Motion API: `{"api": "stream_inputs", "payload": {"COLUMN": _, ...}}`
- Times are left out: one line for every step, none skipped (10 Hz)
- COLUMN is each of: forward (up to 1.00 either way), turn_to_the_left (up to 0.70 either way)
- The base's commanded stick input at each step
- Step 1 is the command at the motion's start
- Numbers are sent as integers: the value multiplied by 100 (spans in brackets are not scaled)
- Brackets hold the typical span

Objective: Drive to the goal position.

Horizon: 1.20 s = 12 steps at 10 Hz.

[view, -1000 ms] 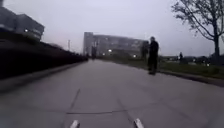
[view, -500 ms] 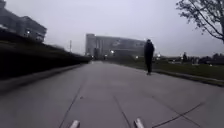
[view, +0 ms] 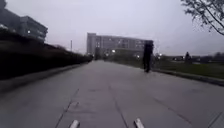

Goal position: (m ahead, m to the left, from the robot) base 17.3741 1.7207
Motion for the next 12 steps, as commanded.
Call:
{"api": "stream_inputs", "payload": {"forward": 70, "turn_to_the_left": 0}}
{"api": "stream_inputs", "payload": {"forward": 70, "turn_to_the_left": 0}}
{"api": "stream_inputs", "payload": {"forward": 70, "turn_to_the_left": 0}}
{"api": "stream_inputs", "payload": {"forward": 70, "turn_to_the_left": 0}}
{"api": "stream_inputs", "payload": {"forward": 70, "turn_to_the_left": 0}}
{"api": "stream_inputs", "payload": {"forward": 70, "turn_to_the_left": 0}}
{"api": "stream_inputs", "payload": {"forward": 70, "turn_to_the_left": 0}}
{"api": "stream_inputs", "payload": {"forward": 70, "turn_to_the_left": 0}}
{"api": "stream_inputs", "payload": {"forward": 70, "turn_to_the_left": 0}}
{"api": "stream_inputs", "payload": {"forward": 70, "turn_to_the_left": 0}}
{"api": "stream_inputs", "payload": {"forward": 70, "turn_to_the_left": 0}}
{"api": "stream_inputs", "payload": {"forward": 70, "turn_to_the_left": 0}}
